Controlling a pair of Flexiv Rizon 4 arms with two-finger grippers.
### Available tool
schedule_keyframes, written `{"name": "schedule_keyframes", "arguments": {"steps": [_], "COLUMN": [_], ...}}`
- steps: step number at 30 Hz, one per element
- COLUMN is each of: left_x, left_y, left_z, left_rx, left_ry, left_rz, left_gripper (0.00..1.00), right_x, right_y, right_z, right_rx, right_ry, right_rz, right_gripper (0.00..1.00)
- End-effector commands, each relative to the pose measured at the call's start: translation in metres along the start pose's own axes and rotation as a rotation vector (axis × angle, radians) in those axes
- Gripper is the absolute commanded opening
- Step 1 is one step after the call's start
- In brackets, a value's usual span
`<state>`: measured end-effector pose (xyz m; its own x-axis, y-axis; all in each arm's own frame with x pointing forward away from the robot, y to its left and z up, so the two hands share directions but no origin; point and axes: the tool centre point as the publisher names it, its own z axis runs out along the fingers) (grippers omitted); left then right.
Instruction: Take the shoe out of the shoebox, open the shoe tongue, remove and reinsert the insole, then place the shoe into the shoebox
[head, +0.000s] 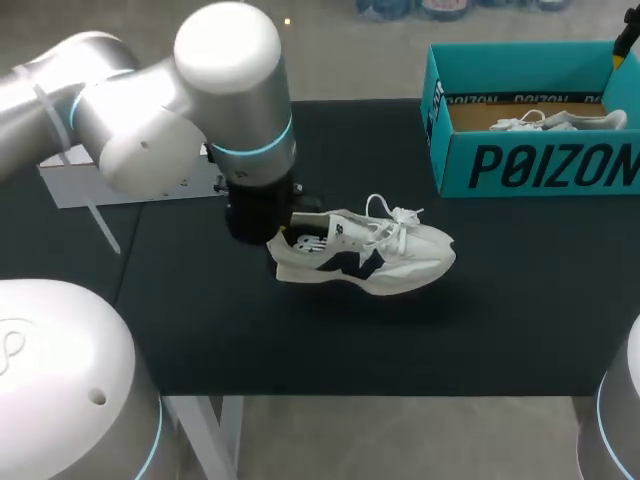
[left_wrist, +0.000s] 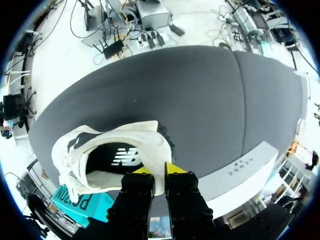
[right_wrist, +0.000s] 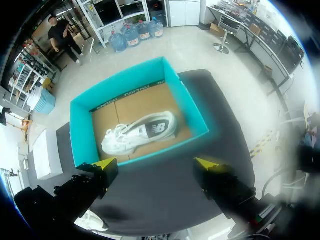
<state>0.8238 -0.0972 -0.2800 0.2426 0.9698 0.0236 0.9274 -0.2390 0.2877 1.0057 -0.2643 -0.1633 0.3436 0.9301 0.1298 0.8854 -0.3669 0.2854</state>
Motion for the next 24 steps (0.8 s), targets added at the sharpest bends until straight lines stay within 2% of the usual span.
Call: {"name": "schedule_keyframes", "arguments": {"steps": [1, 8, 24], "left_x": [-0.008, -0.02, -0.032], "left_y": [-0.004, -0.007, -0.004], "left_z": [0.015, 0.033, 0.057], "left_rx": [-0.056, 0.008, 0.065], "left_ry": [0.006, 0.01, 0.021], "left_rz": [-0.002, -0.025, -0.051], "left_gripper": [0.0, 0.0, 0.0], "right_x": [0.0, 0.0, 0.0], "right_y": [-0.001, -0.001, -0.001], "right_z": [0.0, 0.0, 0.0], "right_rx": [-0.002, -0.002, -0.002], "right_ry": [-0.001, -0.001, -0.001], "right_rz": [0.001, 0.001, 0.001], "right_gripper": [1.0, 1.0, 1.0]}}
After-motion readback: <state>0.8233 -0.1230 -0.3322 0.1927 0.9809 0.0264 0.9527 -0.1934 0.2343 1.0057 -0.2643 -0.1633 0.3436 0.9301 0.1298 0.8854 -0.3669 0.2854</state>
